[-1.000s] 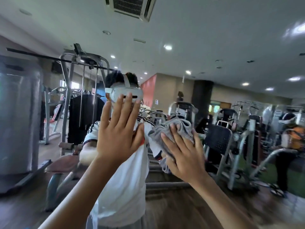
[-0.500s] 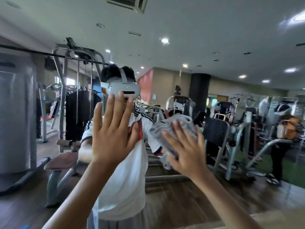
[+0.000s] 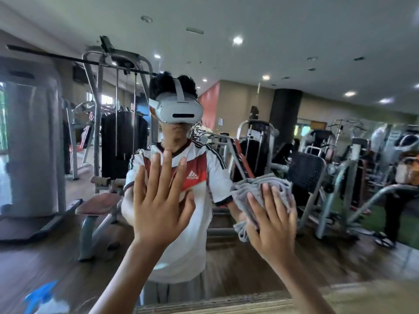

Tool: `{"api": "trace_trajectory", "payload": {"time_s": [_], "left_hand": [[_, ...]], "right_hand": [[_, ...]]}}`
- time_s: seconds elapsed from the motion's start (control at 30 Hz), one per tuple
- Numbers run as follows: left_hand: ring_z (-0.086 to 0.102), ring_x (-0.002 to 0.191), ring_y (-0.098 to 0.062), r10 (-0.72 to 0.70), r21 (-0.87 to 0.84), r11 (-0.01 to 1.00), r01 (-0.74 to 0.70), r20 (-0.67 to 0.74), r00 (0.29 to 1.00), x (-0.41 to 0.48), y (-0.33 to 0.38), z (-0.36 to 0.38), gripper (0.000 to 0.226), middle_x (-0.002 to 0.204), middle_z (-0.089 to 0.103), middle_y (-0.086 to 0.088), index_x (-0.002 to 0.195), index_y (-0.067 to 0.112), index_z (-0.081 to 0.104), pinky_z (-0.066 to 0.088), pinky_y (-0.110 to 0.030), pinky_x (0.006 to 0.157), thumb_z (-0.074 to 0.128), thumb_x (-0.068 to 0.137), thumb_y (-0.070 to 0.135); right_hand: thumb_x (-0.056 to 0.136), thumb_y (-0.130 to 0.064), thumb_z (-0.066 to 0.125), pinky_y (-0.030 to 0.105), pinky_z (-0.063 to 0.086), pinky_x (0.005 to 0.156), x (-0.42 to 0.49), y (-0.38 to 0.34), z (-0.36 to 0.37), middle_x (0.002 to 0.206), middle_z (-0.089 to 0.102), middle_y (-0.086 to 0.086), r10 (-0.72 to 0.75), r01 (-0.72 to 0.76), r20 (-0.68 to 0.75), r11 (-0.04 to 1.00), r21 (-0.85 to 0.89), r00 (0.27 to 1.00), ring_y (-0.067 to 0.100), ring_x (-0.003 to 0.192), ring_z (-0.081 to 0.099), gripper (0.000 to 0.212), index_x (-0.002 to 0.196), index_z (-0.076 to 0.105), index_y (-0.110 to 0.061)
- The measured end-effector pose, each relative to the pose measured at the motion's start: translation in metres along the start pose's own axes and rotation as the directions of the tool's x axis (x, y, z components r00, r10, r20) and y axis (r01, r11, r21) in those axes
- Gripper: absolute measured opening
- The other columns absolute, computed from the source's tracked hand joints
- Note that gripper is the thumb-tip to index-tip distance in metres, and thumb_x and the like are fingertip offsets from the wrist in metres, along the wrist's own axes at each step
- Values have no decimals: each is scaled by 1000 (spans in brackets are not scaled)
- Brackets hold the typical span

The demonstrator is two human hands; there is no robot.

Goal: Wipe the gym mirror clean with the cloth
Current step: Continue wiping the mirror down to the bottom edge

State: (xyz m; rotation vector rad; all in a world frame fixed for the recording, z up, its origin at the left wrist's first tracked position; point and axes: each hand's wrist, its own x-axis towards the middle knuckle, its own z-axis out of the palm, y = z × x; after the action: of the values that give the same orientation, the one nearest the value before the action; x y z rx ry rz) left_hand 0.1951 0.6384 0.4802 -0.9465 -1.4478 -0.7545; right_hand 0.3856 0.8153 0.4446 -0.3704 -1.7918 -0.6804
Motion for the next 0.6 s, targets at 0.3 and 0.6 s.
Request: {"api": "trace_trajectory", "payload": {"time_s": [0.3, 0.6], "left_hand": [[26, 150, -36, 16, -2, 1000, -16, -21, 1000, -5, -5, 2, 61, 160, 31, -20, 151, 9, 42, 18, -54, 122, 51, 96, 35], [33, 148, -34, 15, 61, 998, -15, 1, 1000, -58, -7, 1, 61, 157, 38, -18, 150, 12, 43, 20, -53, 121, 51, 94, 33]], "right_hand": [[104, -40, 30, 58, 9, 120, 56, -84, 13, 163, 19, 13, 548, -517, -96, 825, 229, 831, 29, 152, 15, 56, 154, 30, -15], [102, -46, 32, 65, 21, 114, -11, -11, 7, 164, 18, 5, 474, -460, -88, 877, 142, 876, 25, 152, 17, 57, 155, 27, -25]]}}
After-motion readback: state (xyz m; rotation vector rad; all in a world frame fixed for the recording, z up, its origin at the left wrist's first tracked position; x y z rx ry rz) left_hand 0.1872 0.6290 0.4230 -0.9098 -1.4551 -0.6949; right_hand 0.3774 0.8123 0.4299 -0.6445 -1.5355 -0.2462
